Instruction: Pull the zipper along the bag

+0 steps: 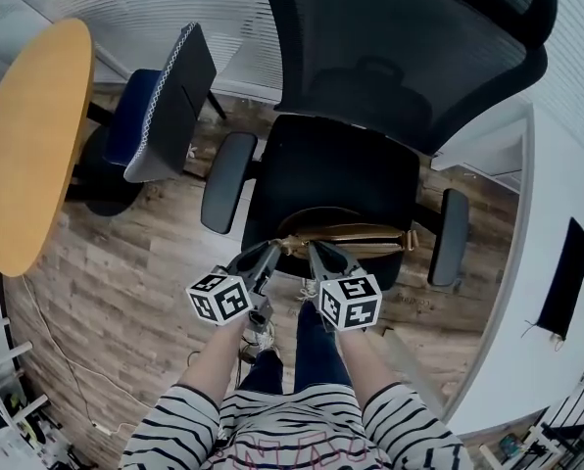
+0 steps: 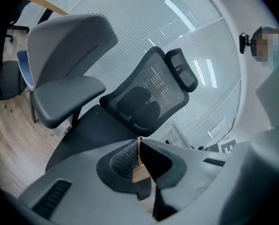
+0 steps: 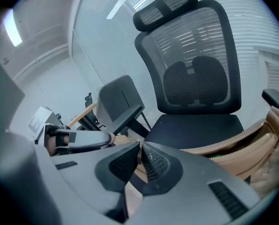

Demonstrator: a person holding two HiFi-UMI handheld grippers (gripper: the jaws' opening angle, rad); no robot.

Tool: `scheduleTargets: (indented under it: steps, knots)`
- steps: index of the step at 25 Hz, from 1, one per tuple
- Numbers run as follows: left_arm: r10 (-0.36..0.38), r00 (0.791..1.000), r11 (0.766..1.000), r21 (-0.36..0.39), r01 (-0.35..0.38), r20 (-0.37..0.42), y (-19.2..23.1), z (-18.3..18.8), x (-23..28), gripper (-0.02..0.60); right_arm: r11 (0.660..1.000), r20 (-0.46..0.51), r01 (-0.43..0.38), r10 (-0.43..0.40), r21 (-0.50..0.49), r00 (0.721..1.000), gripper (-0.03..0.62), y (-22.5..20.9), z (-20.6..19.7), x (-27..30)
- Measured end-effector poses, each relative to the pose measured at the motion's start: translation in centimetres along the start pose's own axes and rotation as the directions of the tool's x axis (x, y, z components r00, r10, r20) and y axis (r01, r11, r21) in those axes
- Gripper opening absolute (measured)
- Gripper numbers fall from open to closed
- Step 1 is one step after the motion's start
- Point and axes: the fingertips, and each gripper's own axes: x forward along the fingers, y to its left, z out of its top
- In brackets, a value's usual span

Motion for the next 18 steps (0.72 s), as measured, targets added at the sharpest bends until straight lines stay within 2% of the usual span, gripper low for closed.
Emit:
scheduleTargets:
  steps: [10,18]
  knots:
    - [0.05,0.999,0.999,-0.002,-0.05,0.008,0.2,-0.1,0.0,0.043,0.992,-0.017,0.124,-0.124,-0.013,0.992,0.038,-3.1,-0.6,-1.1]
    - [0.059,0.998,0.998,-0.003,-0.059,0.007,0.2,-0.4,0.0,0.044,0.983,-0.021,0.179,-0.18,-0.039,0.983,0.037,-5.3,-0.8,-2.5]
